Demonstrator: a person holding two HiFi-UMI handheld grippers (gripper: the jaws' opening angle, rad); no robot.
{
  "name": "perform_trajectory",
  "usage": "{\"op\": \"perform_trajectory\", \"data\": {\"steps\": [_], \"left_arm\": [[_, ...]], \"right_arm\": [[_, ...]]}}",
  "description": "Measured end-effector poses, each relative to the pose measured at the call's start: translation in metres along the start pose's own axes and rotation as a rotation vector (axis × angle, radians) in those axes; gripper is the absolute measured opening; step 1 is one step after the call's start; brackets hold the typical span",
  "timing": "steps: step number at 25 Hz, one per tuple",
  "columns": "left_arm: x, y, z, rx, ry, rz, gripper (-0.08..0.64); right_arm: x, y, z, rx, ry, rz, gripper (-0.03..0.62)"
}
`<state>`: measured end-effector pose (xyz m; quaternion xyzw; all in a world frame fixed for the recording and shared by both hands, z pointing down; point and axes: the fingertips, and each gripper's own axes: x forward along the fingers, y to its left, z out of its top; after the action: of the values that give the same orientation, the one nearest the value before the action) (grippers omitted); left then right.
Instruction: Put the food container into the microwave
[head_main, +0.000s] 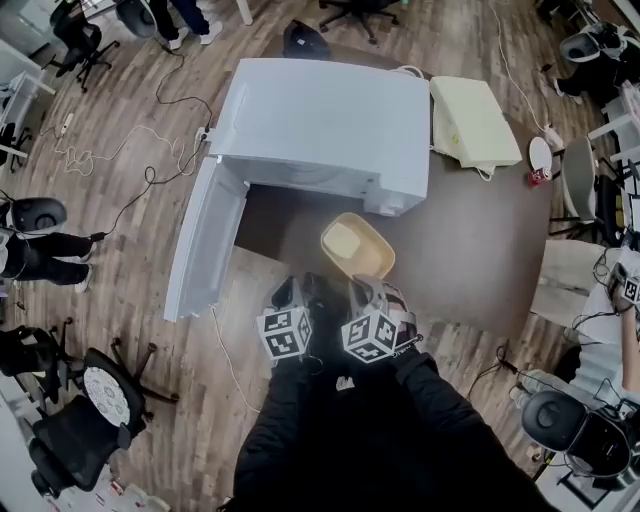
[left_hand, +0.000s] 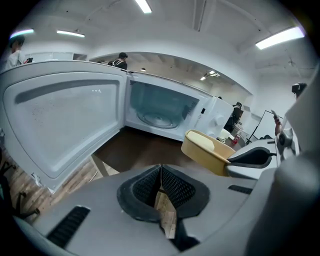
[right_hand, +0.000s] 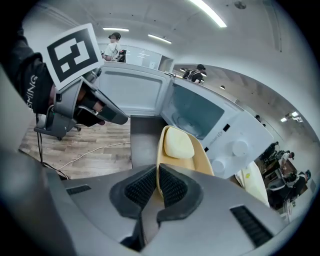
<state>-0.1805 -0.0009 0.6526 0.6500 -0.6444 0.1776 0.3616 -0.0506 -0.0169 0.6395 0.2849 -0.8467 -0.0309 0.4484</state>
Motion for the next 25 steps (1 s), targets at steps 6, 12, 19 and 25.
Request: {"op": "perform_trajectory", "data": {"steps": [6, 12, 19, 25], "left_arm": [[0.005, 0.033, 0.017, -0.035, -0.017, 0.024, 0.037], [0.021, 0.055, 0.039, -0.044, -0.029, 0.023, 0.037], [0.051, 0.071, 0.066, -0.039, -0.024, 0.001, 0.037], [0.078, 0.081, 0.092, -0.021, -0.019, -0.025, 0.037]], "right_arm": [[0.025, 0.001, 0.043, -0.061, -0.032, 0.029, 0.034], [0.057, -0.011, 0.074, -0.095, -0.047, 0.026, 0.034], [0.103, -0.041, 0.106, -0.109, -0.053, -0.002, 0.034], [0.141, -0.069, 0.129, -0.101, -0.049, -0.031, 0.034]]}}
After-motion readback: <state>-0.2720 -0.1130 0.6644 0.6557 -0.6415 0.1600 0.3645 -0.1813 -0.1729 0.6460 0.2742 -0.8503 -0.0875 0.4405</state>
